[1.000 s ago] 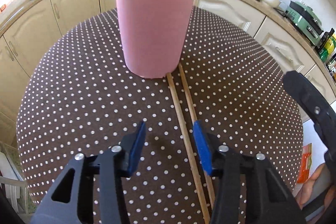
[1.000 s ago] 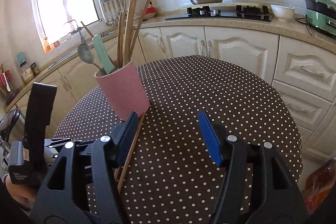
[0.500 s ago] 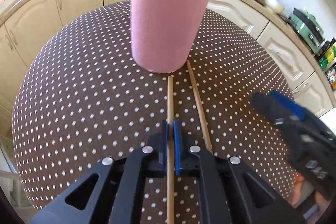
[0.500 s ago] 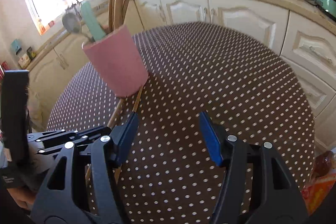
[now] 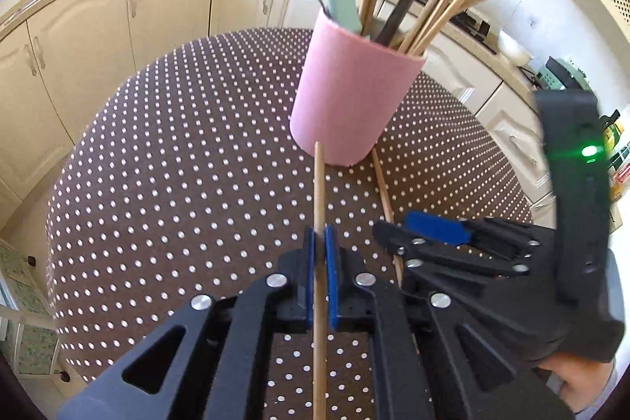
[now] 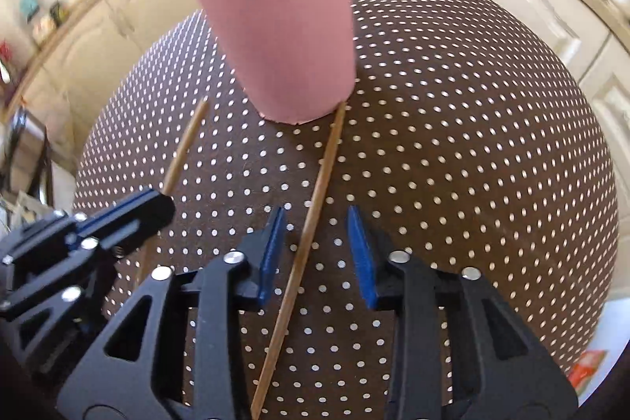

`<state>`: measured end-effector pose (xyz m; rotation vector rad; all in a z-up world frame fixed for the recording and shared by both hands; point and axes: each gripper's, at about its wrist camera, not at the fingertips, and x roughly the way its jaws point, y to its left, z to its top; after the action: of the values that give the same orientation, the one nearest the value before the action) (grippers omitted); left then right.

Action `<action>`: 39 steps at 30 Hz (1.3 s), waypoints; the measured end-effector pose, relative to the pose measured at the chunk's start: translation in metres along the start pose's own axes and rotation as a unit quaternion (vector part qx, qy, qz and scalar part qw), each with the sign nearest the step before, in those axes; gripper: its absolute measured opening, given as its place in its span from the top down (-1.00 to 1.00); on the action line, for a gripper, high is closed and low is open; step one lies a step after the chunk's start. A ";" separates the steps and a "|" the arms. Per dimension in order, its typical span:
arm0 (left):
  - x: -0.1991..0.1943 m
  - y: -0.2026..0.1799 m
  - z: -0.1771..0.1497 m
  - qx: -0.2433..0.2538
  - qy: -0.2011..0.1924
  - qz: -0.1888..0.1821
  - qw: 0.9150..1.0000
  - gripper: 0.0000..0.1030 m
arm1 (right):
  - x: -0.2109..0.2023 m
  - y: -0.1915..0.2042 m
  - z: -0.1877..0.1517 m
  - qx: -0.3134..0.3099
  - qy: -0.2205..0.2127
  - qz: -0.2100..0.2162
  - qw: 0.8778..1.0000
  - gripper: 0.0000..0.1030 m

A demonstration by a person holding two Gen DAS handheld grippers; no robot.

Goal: Organize utensils
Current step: 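Lift the chopstick with the left tool while the right tool grasps the other chopstick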

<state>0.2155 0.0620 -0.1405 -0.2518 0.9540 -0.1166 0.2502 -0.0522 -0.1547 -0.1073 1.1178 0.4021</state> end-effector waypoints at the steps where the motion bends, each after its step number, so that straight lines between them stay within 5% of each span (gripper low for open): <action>1: -0.004 0.002 0.001 -0.002 -0.006 -0.002 1.000 0.89 | 0.001 0.001 0.001 -0.005 0.004 -0.006 1.000 0.66; 5: -0.019 -0.002 0.006 0.003 -0.028 -0.017 0.999 0.89 | 0.002 -0.006 0.003 -0.002 0.011 0.003 1.000 0.84; 12: -0.041 -0.012 0.009 0.000 -0.099 -0.047 0.994 0.89 | -0.013 -0.028 -0.012 0.016 -0.011 0.024 1.000 0.88; 21: -0.070 -0.028 0.010 0.020 -0.211 -0.078 0.974 0.89 | -0.079 -0.058 -0.040 0.044 -0.153 0.089 0.983 0.88; 32: -0.087 -0.053 0.039 0.045 -0.316 -0.101 0.942 0.89 | -0.163 -0.060 -0.022 0.043 -0.375 0.104 0.920 0.88; 39: -0.091 -0.054 0.071 0.032 -0.399 -0.102 0.911 0.89 | -0.170 -0.047 0.024 0.031 -0.466 0.100 0.878 0.88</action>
<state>0.2216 0.0401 -0.0154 -0.3046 0.1052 -0.2160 0.2243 -0.1332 0.0013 0.2490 0.1777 0.5208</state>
